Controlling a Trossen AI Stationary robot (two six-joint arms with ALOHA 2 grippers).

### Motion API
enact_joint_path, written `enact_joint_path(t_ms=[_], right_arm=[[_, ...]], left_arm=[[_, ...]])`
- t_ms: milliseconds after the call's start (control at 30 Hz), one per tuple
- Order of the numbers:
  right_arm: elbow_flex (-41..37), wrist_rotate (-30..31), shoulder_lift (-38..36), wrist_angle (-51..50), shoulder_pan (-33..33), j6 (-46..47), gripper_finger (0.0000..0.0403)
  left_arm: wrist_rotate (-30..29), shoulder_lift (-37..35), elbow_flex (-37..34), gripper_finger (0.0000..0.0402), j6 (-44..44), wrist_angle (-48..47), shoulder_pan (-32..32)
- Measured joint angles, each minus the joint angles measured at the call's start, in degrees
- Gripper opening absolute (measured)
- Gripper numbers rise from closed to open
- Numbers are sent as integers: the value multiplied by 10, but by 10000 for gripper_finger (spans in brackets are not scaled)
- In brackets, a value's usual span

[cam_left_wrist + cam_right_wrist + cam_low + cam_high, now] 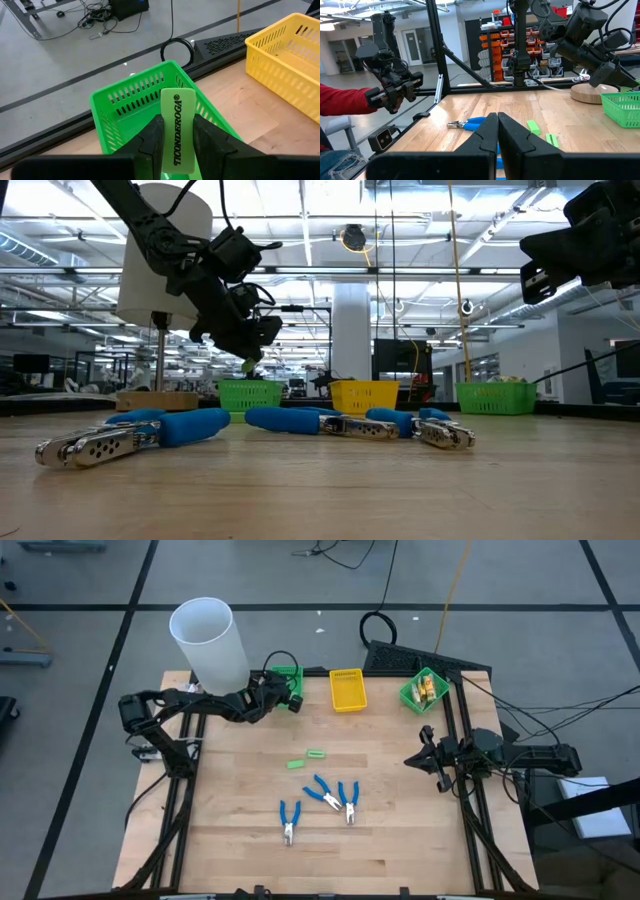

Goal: Pick & Place School Supplies
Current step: Put the green eraser into the left green bin

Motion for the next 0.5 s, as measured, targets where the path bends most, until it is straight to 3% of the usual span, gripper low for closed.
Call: enact_joint_path(t_ms=[500], right_arm=[[0, 0, 0, 0, 0, 0, 4]], left_arm=[[-1, 54, 0, 88, -12, 15, 2]])
